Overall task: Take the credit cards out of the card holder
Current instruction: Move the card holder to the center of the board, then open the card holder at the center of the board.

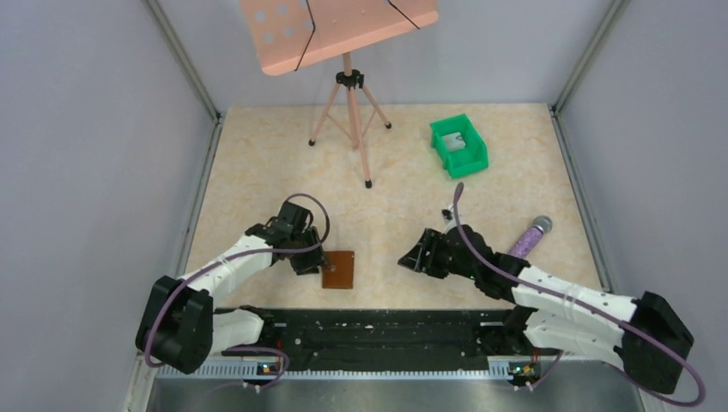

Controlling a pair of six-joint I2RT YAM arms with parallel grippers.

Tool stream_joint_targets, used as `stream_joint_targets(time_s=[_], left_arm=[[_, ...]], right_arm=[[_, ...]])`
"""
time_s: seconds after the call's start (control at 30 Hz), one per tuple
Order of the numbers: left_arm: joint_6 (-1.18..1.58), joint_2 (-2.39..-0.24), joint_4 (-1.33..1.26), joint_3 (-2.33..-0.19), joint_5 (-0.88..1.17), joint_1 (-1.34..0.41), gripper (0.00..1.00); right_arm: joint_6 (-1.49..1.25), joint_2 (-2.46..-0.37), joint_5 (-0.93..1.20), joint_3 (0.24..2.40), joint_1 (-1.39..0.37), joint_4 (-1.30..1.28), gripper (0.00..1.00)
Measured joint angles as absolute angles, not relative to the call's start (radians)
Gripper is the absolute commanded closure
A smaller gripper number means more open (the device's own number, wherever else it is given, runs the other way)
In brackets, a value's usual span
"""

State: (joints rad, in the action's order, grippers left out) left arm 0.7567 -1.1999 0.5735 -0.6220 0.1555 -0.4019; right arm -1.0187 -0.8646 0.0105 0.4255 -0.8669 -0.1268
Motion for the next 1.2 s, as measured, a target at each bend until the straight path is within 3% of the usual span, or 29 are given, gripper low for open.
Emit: stream_joint_targets(time_s=[0.53, 1.2], left_arm=[[0.789, -1.229, 0.367, -0.493, 0.336, -0.408, 0.67], [0.870, -1.206, 0.268, -0.414, 0.430, -0.427, 0.70]], right_arm=[[-1.070, -1.478, 0.050, 0.488, -1.000, 0.379, 0.47], [-1.164, -1.686, 0.096, 0.490, -1.005, 0.695, 0.49]])
